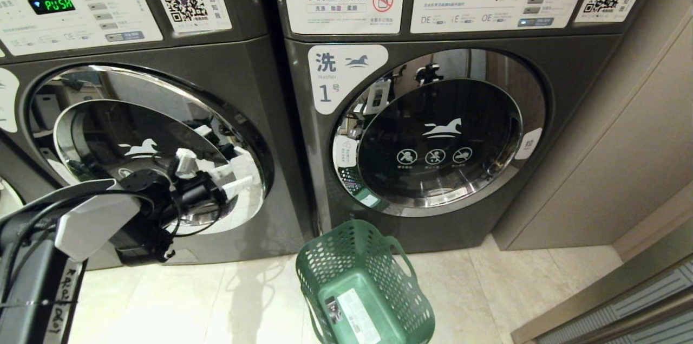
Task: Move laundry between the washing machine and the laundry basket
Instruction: Open the lid of the washing machine
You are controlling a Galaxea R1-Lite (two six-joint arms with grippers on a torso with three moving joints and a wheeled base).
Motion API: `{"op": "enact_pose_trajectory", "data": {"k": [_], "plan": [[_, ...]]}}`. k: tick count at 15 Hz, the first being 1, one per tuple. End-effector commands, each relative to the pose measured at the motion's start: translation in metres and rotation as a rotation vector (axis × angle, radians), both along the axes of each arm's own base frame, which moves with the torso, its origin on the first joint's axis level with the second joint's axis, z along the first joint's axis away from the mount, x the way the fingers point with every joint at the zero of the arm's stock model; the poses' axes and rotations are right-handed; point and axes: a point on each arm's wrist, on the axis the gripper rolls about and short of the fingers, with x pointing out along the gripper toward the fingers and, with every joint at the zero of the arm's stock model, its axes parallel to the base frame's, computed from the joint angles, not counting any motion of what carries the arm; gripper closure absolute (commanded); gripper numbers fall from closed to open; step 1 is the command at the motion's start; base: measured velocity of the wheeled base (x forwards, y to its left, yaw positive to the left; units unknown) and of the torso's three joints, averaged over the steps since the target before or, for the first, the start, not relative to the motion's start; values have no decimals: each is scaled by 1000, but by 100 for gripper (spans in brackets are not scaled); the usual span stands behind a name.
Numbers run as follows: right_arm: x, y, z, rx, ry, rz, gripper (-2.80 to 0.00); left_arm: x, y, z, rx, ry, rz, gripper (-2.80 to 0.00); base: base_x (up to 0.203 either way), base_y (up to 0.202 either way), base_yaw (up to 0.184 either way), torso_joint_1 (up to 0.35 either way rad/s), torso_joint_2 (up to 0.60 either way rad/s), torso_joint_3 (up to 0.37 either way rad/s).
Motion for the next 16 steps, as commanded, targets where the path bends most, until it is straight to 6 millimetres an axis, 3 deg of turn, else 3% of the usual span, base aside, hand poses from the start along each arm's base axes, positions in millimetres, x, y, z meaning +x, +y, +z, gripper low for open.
{"op": "enact_pose_trajectory", "data": {"k": [1,5,8,13,16], "plan": [[0,0,0,0,1,1,0,-1,12,-4,3,-10,45,-280,0,0,0,0,0,0],[0,0,0,0,1,1,0,-3,28,-3,1,-12,99,-280,0,0,0,0,0,0],[0,0,0,0,0,1,0,-11,29,16,6,-33,112,-280,0,0,0,0,0,0],[0,0,0,0,2,2,0,-73,28,48,14,47,165,-280,0,0,0,0,0,0],[0,0,0,0,2,1,0,-120,25,99,27,-18,258,-280,0,0,0,0,0,0]]}}
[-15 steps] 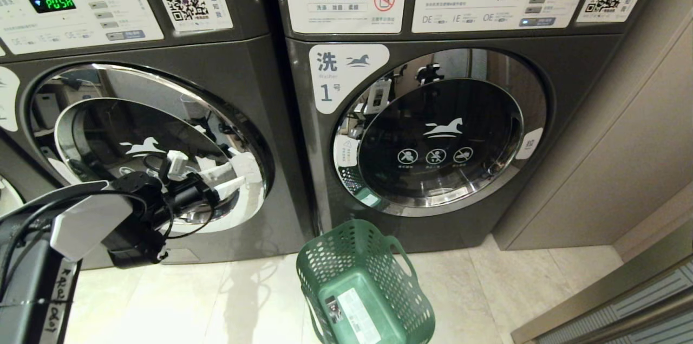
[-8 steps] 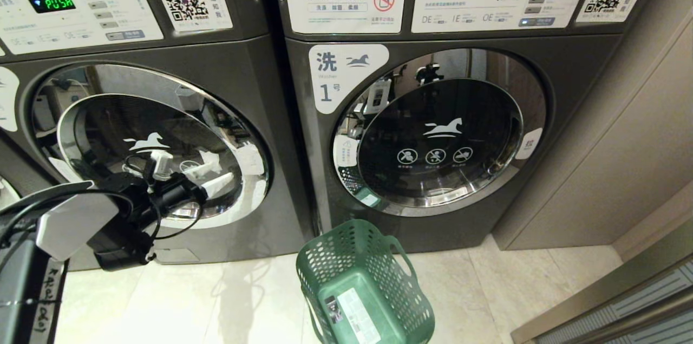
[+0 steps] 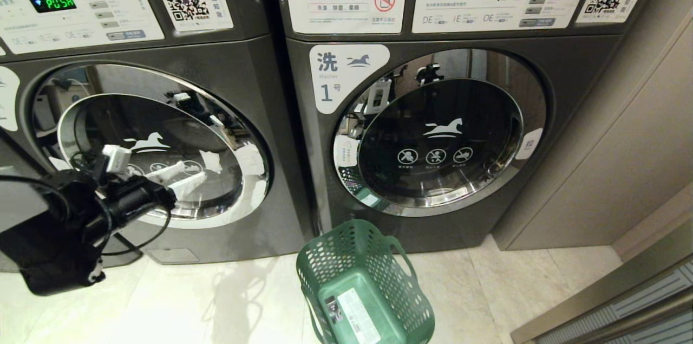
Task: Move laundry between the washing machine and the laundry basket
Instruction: Open the lid of the washing machine
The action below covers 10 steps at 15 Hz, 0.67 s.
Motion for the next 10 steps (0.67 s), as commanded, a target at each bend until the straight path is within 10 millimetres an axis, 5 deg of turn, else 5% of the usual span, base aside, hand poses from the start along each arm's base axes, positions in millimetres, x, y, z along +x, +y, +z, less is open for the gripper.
{"op": "enact_pose_trajectory", "data": {"k": [1,5,7,10], "plan": [[0,0,0,0,1,0,0,-37,-6,60,36,-133,28,-280,0,0,0,0,0,0],[0,0,0,0,2,0,0,-125,-23,142,70,-364,175,-280,0,0,0,0,0,0],[0,0,0,0,2,0,0,-151,-31,138,42,-303,201,-280,0,0,0,0,0,0],[0,0,0,0,2,0,0,-132,-30,115,-16,-161,182,-280,0,0,0,0,0,0]]}}
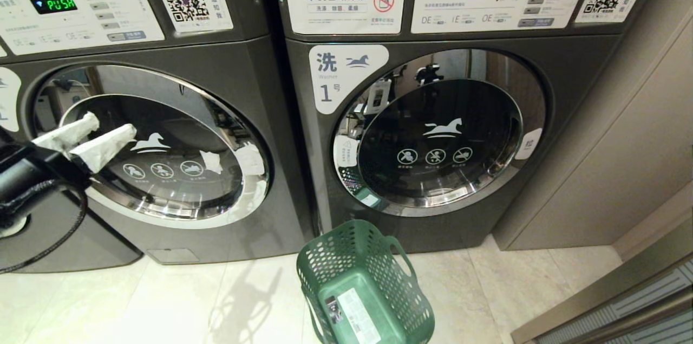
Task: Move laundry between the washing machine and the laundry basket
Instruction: Open the lid of the washing machine
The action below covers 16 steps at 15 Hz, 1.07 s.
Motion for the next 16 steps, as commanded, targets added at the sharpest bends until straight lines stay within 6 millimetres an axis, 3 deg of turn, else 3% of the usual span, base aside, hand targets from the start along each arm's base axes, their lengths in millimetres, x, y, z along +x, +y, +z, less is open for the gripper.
{"op": "enact_pose_trajectory", "data": {"k": [1,4,7,12,16], "plan": [[0,0,0,0,2,1,0,19,2,-21,-24,81,-18,-280,0,0,0,0,0,0],[0,0,0,0,2,1,0,81,8,-102,-58,325,-55,-280,0,0,0,0,0,0],[0,0,0,0,2,1,0,110,-8,-149,-45,435,-121,-280,0,0,0,0,0,0],[0,0,0,0,2,1,0,139,-24,-160,-22,408,-170,-280,0,0,0,0,0,0],[0,0,0,0,1,1,0,174,-28,-160,-7,333,-96,-280,0,0,0,0,0,0]]}}
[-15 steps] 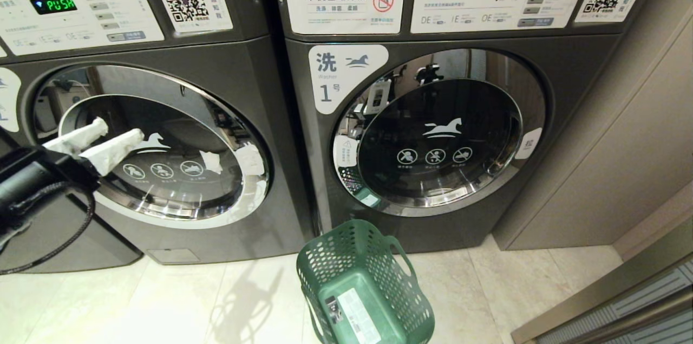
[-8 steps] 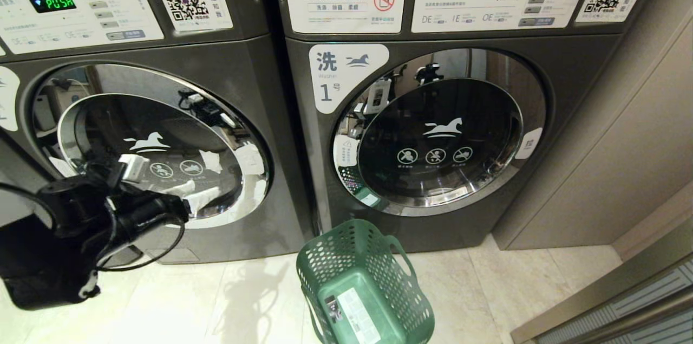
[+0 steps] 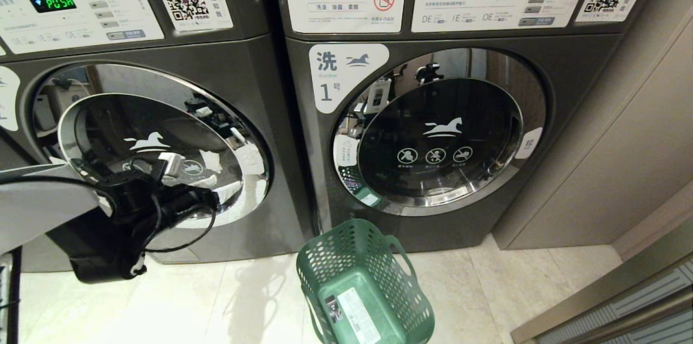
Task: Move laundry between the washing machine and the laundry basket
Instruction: Open the lid of the washing machine
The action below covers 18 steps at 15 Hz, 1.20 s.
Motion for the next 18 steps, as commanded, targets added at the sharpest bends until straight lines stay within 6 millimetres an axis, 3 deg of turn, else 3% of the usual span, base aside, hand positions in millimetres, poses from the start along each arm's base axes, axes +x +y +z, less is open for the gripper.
{"op": "enact_pose_trajectory", "data": {"k": [1,10,18], "plan": [[0,0,0,0,1,1,0,13,-4,-9,1,-10,5,-280,0,0,0,0,0,0],[0,0,0,0,1,2,0,58,-30,-14,7,-102,-29,-280,0,0,0,0,0,0],[0,0,0,0,1,1,0,67,-36,-21,-1,-111,-48,-280,0,0,0,0,0,0]]}}
